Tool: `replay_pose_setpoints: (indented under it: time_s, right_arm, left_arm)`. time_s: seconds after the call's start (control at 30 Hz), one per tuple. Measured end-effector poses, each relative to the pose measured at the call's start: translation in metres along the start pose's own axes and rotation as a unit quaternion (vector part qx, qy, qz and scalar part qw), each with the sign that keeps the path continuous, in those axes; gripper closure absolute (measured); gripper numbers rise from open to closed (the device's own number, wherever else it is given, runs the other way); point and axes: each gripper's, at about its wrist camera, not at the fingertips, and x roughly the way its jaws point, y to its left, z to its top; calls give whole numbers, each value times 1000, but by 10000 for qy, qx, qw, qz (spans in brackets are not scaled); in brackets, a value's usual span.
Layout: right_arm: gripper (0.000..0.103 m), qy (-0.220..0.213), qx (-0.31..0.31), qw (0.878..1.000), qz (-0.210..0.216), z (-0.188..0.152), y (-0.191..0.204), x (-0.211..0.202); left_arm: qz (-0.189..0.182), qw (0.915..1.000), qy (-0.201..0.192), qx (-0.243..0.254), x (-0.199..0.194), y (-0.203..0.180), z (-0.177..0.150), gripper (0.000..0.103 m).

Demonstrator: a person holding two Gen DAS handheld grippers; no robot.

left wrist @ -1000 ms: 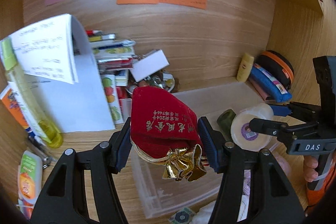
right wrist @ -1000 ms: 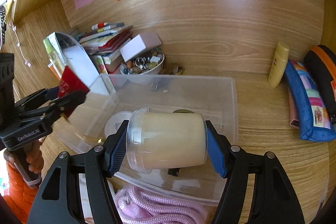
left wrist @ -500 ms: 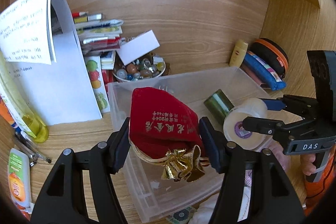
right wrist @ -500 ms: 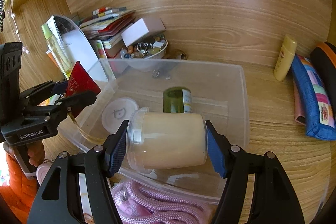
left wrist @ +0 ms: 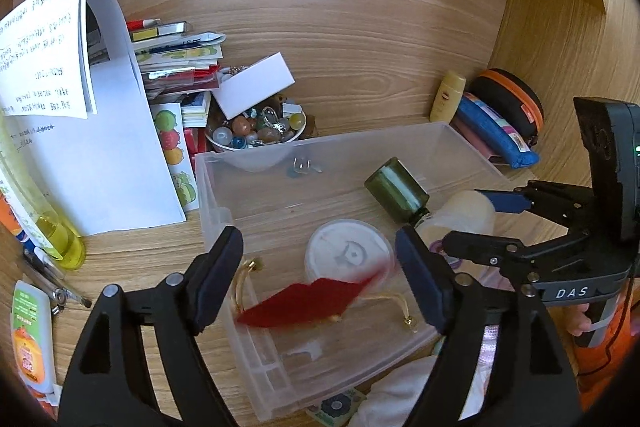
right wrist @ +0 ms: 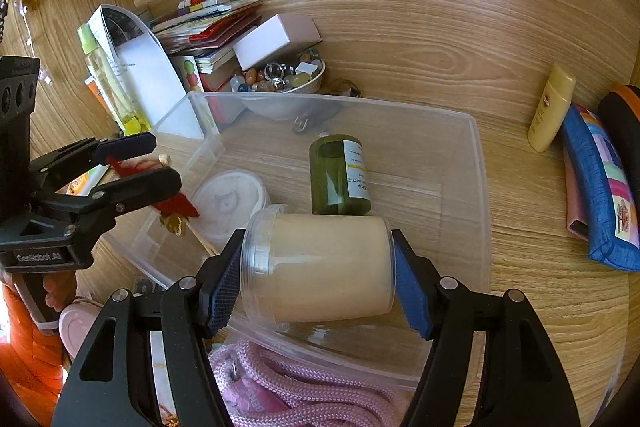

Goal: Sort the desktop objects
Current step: 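Open the left tool to drop the red pouch while the right tool releases the cream jar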

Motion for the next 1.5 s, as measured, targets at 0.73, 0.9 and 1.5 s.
replay_pose_setpoints:
  time_s: [0.73,0.9,1.5]
  right_arm:
    - [30,-1010,-317,9943,-96,1,19,-57]
    - [16,-1291,-466,9902,-261,-16,28,-77]
    - [0,-1187,-412,9903,-594,-81,12,-114]
  left_arm:
    - [744,9959,-349,-381,-57,2,-13,17]
    - [894,9928,-745,-272,-83,-10,-28,6]
    - [1015,9935,-417,-286,-125,-32,-88,2]
